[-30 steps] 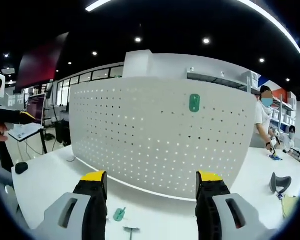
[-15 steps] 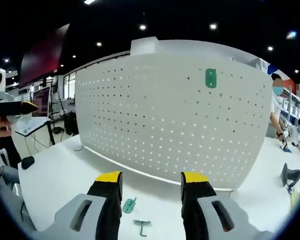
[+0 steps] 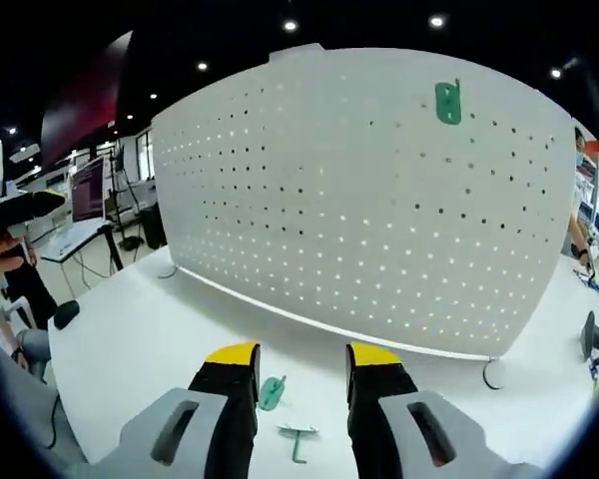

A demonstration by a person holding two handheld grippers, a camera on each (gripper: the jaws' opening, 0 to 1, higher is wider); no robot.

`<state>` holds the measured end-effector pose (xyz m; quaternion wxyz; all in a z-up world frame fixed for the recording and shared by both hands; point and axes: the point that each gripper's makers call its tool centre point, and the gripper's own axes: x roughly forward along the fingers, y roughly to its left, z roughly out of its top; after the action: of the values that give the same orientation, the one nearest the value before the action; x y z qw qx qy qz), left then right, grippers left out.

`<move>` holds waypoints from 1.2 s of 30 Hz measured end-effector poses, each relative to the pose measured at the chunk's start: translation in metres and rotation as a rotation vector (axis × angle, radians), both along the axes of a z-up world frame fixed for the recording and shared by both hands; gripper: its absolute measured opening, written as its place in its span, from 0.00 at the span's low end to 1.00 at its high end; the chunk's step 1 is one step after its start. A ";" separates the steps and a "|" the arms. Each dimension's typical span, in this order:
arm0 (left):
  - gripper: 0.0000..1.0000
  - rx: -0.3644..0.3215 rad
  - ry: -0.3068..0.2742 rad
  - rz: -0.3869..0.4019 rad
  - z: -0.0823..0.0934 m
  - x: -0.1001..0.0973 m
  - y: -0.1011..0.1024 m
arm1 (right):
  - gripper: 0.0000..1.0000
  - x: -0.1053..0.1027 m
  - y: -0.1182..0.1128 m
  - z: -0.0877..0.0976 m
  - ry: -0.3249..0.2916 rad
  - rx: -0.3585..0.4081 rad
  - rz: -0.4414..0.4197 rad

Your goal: Insert the hook assembly into the mounting plate slot until the hook locks in place.

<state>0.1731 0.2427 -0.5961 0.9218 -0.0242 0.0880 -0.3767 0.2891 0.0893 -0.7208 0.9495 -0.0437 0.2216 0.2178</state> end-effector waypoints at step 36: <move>0.84 0.021 0.034 0.016 -0.017 0.011 0.007 | 0.23 0.015 0.031 -0.084 0.363 -0.008 0.121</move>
<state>0.1843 0.2495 -0.6128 0.9234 -0.0215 0.1076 -0.3678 0.3038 0.1198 -0.8049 0.8788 -0.0205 0.3871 0.2781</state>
